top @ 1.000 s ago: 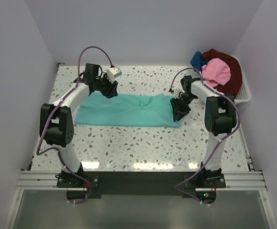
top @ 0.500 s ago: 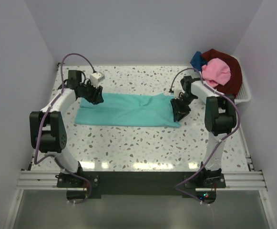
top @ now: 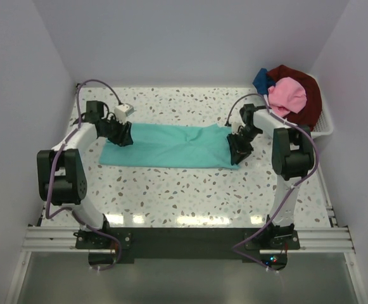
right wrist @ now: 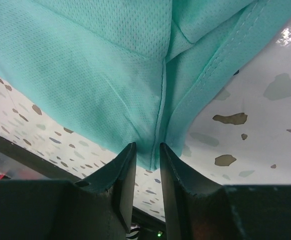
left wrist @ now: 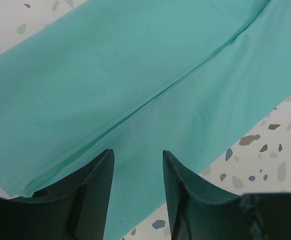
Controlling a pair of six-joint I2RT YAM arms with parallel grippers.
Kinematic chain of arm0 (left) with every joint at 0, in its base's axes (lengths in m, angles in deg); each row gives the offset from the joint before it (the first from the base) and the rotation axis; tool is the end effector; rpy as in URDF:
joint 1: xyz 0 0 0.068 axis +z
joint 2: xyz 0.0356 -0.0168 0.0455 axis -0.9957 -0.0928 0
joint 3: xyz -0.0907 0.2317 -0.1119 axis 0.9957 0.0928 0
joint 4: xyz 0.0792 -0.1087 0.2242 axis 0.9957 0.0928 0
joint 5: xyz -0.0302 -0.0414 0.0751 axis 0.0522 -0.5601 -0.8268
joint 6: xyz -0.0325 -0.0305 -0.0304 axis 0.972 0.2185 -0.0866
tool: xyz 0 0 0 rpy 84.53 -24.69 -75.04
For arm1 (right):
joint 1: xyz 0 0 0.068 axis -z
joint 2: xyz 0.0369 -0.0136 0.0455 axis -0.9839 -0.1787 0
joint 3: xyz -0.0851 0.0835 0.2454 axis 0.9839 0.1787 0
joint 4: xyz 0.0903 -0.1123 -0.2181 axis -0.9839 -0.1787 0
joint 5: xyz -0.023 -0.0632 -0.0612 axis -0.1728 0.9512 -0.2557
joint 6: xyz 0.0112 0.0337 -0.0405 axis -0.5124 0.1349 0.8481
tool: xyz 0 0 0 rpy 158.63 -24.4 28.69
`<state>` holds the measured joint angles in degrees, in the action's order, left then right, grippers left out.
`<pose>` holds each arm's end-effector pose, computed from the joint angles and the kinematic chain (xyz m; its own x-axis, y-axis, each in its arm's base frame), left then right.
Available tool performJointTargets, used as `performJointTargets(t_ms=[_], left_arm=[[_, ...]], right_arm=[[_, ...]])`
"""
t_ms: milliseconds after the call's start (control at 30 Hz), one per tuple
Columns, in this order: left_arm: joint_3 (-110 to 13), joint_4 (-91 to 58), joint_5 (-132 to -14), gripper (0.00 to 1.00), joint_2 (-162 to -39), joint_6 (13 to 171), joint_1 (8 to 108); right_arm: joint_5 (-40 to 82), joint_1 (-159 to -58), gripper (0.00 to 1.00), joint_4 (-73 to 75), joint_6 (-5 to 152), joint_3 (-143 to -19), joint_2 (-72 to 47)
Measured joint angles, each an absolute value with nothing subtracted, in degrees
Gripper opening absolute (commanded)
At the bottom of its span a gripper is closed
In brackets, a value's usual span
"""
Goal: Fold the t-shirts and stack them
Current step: Fold the tshirt
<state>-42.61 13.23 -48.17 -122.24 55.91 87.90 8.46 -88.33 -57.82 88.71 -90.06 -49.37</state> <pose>0.3489 0.0002 0.2134 -0.6733 0.3168 -0.6680 0.5735 0.7941 -0.2015 0.3706 0.0685 0.1571 -0.9577 -0.2876 -0.0119 -0.2736 0.8968 0.3477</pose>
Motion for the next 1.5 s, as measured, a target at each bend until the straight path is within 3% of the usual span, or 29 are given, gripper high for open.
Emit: performJointTargets(t_ms=[100,133,200,567,933,1300,1467,1500], left_arm=[[-41.0,13.2,-48.1,0.49,-121.6,56.1,88.0],[-40.4,13.2,-48.0,0.49,-121.3,56.1,88.0],[-39.8,13.3,-48.0,0.49,-120.9,56.1,88.1],[-39.2,13.4,-47.9,0.49,-119.7,56.3,92.0],[-38.3,13.8,-50.7,0.47,-119.5,55.8,93.2],[-38.8,15.2,-55.0,0.45,-123.3,52.3,93.3],[-45.3,18.1,-54.3,0.47,-126.2,47.2,92.6],[-46.9,18.0,-54.3,0.47,-126.8,46.7,92.3]], right_arm=[[8.3,-88.3,0.19,-58.0,88.6,-90.1,-49.4],[8.2,-88.3,0.09,-58.1,88.7,-90.2,-49.4],[8.2,-88.3,0.0,-58.5,88.8,-90.4,-49.4],[8.5,-88.3,0.0,-59.7,89.9,-89.5,-44.9],[12.7,-88.3,0.0,-55.1,90.9,-79.8,-43.2],[18.9,-88.3,0.0,-52.1,92.1,-80.6,-43.5],[24.0,-88.3,0.0,-50.4,93.6,-85.6,-46.0],[25.0,-88.3,0.08,-50.0,93.9,-86.9,-46.6]])
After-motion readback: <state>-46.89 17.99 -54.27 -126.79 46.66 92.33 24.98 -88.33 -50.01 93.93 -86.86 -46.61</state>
